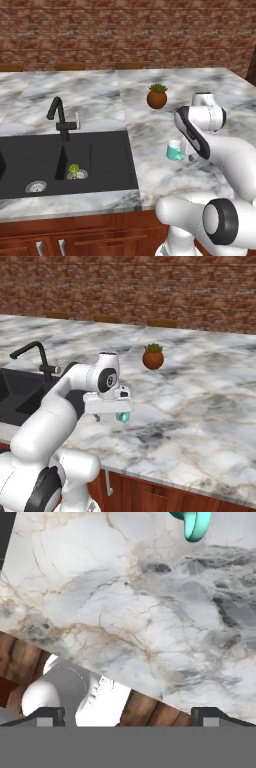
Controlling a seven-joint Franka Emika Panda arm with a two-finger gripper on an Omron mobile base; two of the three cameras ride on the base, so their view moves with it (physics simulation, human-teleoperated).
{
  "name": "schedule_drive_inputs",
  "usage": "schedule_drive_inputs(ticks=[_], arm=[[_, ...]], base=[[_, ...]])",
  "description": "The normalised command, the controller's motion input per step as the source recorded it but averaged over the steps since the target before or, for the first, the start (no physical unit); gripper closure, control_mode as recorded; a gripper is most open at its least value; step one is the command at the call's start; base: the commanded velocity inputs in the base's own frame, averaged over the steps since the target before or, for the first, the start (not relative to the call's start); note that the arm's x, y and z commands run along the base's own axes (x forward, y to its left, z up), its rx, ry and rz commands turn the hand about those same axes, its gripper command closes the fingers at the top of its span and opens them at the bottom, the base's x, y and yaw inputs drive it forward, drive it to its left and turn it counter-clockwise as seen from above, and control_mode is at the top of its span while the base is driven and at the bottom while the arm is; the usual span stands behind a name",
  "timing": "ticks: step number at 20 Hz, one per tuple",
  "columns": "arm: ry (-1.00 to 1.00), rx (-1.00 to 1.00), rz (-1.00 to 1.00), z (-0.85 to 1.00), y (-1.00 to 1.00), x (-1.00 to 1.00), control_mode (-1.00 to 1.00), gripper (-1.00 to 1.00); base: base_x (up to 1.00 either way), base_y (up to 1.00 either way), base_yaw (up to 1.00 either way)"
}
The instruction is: Clear the mugs and bowl far away from the sink.
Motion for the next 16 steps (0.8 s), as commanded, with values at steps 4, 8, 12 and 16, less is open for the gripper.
schedule_drive_inputs(ticks=[4, 8, 12, 16], arm=[[-0.04, 0.0, 0.0, -0.25, 0.0, 0.24, -1.0, -1.0], [-0.05, 0.03, 0.0, -0.19, 0.0, 0.31, -1.0, -1.0], [-0.06, 0.0, 0.0, -0.09, 0.0, 0.4, -1.0, -1.0], [-0.07, 0.0, 0.0, -0.06, 0.0, 0.27, -1.0, -1.0]], base=[[0.0, 0.0, 0.0], [0.0, 0.0, 0.0], [0.0, 0.0, 0.0], [0.0, 0.0, 0.0]])
